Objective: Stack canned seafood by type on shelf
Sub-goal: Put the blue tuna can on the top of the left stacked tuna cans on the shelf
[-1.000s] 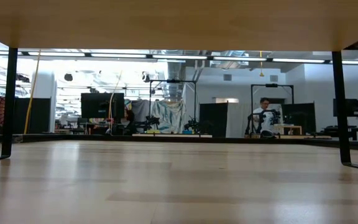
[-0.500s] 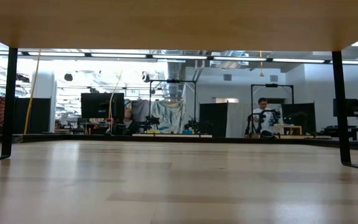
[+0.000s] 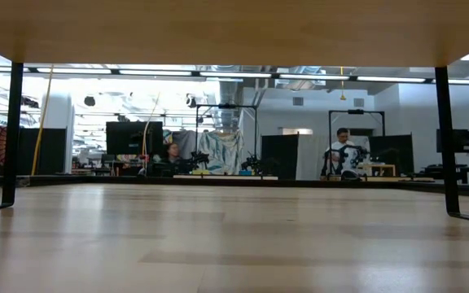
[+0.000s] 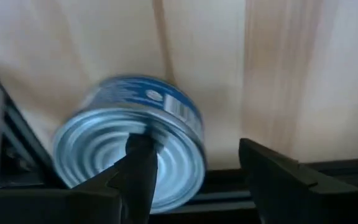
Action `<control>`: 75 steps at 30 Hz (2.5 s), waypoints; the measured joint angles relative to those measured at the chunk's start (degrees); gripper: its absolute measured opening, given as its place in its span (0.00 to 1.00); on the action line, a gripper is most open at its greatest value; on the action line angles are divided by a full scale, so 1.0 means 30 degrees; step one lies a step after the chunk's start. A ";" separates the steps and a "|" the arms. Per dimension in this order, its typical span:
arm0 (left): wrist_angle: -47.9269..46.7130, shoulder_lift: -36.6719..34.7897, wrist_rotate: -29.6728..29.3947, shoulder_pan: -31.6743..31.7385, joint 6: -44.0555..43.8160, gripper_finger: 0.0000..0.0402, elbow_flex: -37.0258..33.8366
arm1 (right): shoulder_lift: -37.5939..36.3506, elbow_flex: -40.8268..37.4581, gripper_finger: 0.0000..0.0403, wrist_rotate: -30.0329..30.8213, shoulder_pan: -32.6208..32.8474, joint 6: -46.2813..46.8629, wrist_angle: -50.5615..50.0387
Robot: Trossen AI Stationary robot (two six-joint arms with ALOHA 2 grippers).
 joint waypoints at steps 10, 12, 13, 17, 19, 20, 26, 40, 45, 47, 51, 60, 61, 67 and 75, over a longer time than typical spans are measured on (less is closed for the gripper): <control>0.0051 0.0000 0.0000 0.0000 0.0000 0.72 0.0000 | 0.0676 -0.0194 0.63 1.0922 -0.3493 -0.4089 -0.6175; 0.0029 0.0000 0.0000 0.0000 0.0021 0.72 0.0000 | 0.0396 -0.0229 0.63 1.4272 -0.4756 -0.3290 -0.8626; 0.0008 0.0000 0.0000 0.0000 0.0022 0.72 0.0000 | -0.0014 -0.0191 0.63 1.5456 -0.5321 -0.2767 -0.9868; -0.0034 0.0000 0.0026 -0.0104 0.0043 0.72 0.0000 | -0.1904 -0.0198 0.63 1.6664 -0.6857 -0.3696 -0.9887; -0.0026 0.0000 0.0058 -0.0171 0.0076 0.72 0.0000 | -0.3322 -0.0175 0.63 1.7043 -0.7018 -0.3957 -0.9951; -0.0028 -0.0023 0.0070 -0.0182 0.0200 0.72 0.0000 | -0.4043 -0.0164 0.63 1.7106 -0.7038 -0.3902 -0.9928; 0.0127 -0.0939 -0.0321 -0.0240 0.2834 0.72 0.0000 | -0.7936 -0.0157 0.63 1.8576 -0.7399 -0.2209 -0.8810; -0.2637 -0.0481 0.6331 0.8465 0.7289 0.72 -0.0100 | -1.1934 -0.8071 0.63 1.8065 -1.2848 -0.5165 0.3031; -0.2849 0.0636 1.2099 1.2106 0.7048 0.72 -0.0095 | -1.1900 -0.8992 0.63 1.7316 -1.4469 -0.5321 0.4349; -0.2886 0.1478 1.3025 1.2670 0.7835 0.72 -0.0095 | -1.1922 -0.9060 0.63 1.7383 -1.5176 -0.5279 0.4499; -0.1681 0.3924 1.3851 1.2876 0.8853 0.72 -0.0095 | -1.1830 -0.9241 0.63 1.7188 -1.6305 -0.5337 0.4433; 0.3802 0.9218 1.5171 1.2488 1.0069 0.72 0.0517 | -1.1799 -0.9387 0.63 1.3333 -1.6902 -0.5651 0.3305; 0.4181 0.9638 1.5354 1.2507 0.9959 0.72 0.0657 | -1.1805 -0.9387 0.63 1.3114 -1.6953 -0.5906 0.3314; 0.5151 1.2053 1.6405 1.2531 0.9985 0.72 0.2082 | -1.1332 -1.0363 0.63 1.2626 -1.9165 -0.8934 0.6075; 0.4135 1.3129 1.7033 1.2704 1.0890 0.72 0.3658 | -0.9931 -1.1618 0.62 0.9760 -2.3696 -1.5037 1.4374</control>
